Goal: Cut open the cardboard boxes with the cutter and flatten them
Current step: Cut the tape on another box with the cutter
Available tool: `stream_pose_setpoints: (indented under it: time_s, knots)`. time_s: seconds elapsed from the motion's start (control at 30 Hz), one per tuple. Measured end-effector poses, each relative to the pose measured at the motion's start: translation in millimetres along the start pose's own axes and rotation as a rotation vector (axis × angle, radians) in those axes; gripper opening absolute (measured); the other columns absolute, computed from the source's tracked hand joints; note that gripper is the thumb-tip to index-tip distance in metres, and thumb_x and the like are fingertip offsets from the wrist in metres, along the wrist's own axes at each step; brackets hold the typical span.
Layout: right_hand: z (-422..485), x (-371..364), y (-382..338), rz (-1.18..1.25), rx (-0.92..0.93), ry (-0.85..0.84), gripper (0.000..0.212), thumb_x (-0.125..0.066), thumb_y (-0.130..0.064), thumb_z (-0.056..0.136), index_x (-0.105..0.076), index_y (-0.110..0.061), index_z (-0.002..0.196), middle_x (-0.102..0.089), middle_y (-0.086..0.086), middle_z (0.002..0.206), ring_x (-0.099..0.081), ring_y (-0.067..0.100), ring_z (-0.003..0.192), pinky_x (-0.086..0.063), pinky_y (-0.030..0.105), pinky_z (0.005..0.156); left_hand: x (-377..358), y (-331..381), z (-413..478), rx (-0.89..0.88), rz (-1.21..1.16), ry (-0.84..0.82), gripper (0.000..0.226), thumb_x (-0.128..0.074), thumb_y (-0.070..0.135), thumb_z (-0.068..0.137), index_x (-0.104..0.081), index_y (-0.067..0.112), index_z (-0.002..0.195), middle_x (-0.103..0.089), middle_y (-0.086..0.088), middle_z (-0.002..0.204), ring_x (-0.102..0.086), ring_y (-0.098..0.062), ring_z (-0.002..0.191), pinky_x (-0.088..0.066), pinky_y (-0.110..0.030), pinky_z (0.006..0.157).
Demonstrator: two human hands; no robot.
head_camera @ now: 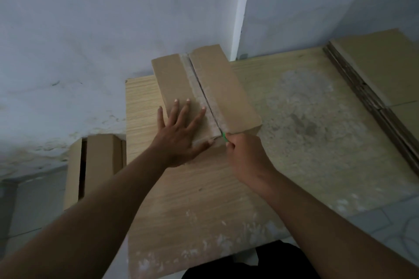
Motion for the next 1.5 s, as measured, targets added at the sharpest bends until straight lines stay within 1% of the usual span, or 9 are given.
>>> stream_pose_setpoints:
  time_s: [0.13,0.23,0.33,0.43,0.57,0.7,0.8,0.97,1.5]
  knots:
    - [-4,12,6,0.181,0.033,-0.004,0.032,-0.056,-0.019,0.100,-0.066,-0.012,0.130,-0.074,0.006,0.114,-0.067,0.018,0.105,-0.038,0.016,0.080,2,0,13,-0.216,0.110,-0.087,0.071,0.004,0.072,0.096,0.019,0.043,0.159,0.027,-0.004,0.169,0.031,-0.031,0.153,0.006,-0.067,0.122]
    - [-4,7,23,0.362,-0.049,-0.047,0.031,-0.059,-0.022,0.100,-0.068,-0.019,0.129,-0.059,-0.014,0.069,-0.052,0.000,0.060,-0.039,0.017,0.061,6,2,26,-0.309,0.173,-0.115,0.077,0.000,0.076,0.094,0.016,0.042,0.161,0.019,-0.003,0.171,0.022,-0.030,0.156,-0.001,-0.065,0.124]
    - [-5,-1,39,0.571,-0.180,-0.115,0.028,-0.058,-0.018,0.100,-0.070,-0.024,0.125,-0.051,-0.006,0.052,-0.041,0.004,0.039,-0.033,0.018,0.041,17,3,37,-0.381,0.209,-0.149,0.087,-0.010,0.086,0.089,0.004,0.042,0.163,0.008,-0.001,0.173,0.011,-0.027,0.159,-0.010,-0.065,0.124]
    - [-2,7,31,0.398,-0.102,-0.074,0.028,-0.059,-0.021,0.099,-0.071,-0.022,0.125,-0.053,-0.015,0.058,-0.045,-0.002,0.051,-0.037,0.018,0.056,33,7,51,-0.432,0.272,-0.240,0.096,-0.035,0.090,0.084,-0.013,0.039,0.161,0.001,0.004,0.173,0.000,-0.023,0.160,-0.016,-0.063,0.124]
    - [1,14,27,0.244,-0.104,-0.047,0.026,-0.061,-0.025,0.097,-0.073,-0.025,0.121,-0.076,0.000,0.101,-0.068,0.015,0.082,-0.043,0.019,0.069,47,22,73,-0.429,0.335,-0.377,0.104,-0.065,0.090,0.065,-0.033,0.038,0.149,-0.008,0.001,0.172,-0.024,-0.026,0.155,-0.022,-0.062,0.120]
    - [11,18,30,0.314,-0.143,-0.119,0.025,-0.060,-0.021,0.097,-0.075,-0.026,0.116,-0.065,-0.007,0.071,-0.052,0.000,0.053,-0.036,0.012,0.049,54,36,81,-0.454,0.386,-0.407,0.100,-0.075,0.087,0.055,-0.048,0.033,0.135,-0.029,-0.004,0.156,-0.056,-0.030,0.122,-0.034,-0.055,0.114]
    - [18,25,29,0.466,-0.137,-0.197,0.025,-0.060,-0.014,0.098,-0.074,-0.018,0.119,-0.055,-0.003,0.054,-0.040,0.000,0.037,-0.031,0.014,0.040,56,36,84,-0.445,0.392,-0.420,0.097,-0.078,0.087,0.048,-0.055,0.035,0.126,-0.029,-0.004,0.151,-0.059,-0.028,0.107,-0.046,-0.053,0.105]
    - [26,35,28,0.476,-0.085,-0.349,0.028,-0.060,-0.012,0.099,-0.071,-0.019,0.124,-0.048,-0.004,0.047,-0.032,0.003,0.035,-0.028,0.015,0.039,58,40,83,-0.461,0.420,-0.430,0.091,-0.079,0.085,0.048,-0.058,0.035,0.120,-0.028,-0.004,0.151,-0.058,-0.025,0.094,-0.054,-0.045,0.092]
    - [24,30,34,0.348,0.048,-0.353,0.028,-0.058,-0.022,0.101,-0.070,-0.031,0.124,-0.052,-0.016,0.044,-0.037,0.005,0.043,-0.032,0.023,0.050,63,36,88,-0.409,0.324,-0.407,0.083,-0.087,0.076,0.050,-0.060,0.034,0.117,-0.012,0.001,0.159,-0.054,-0.029,0.106,-0.055,-0.043,0.090]
Point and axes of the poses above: each hand's wrist, its own z-axis towards the middle knuckle, its own x-axis out of the back of the hand, y = z × x, the point moved 8 cm from there along z, towards the middle knuckle
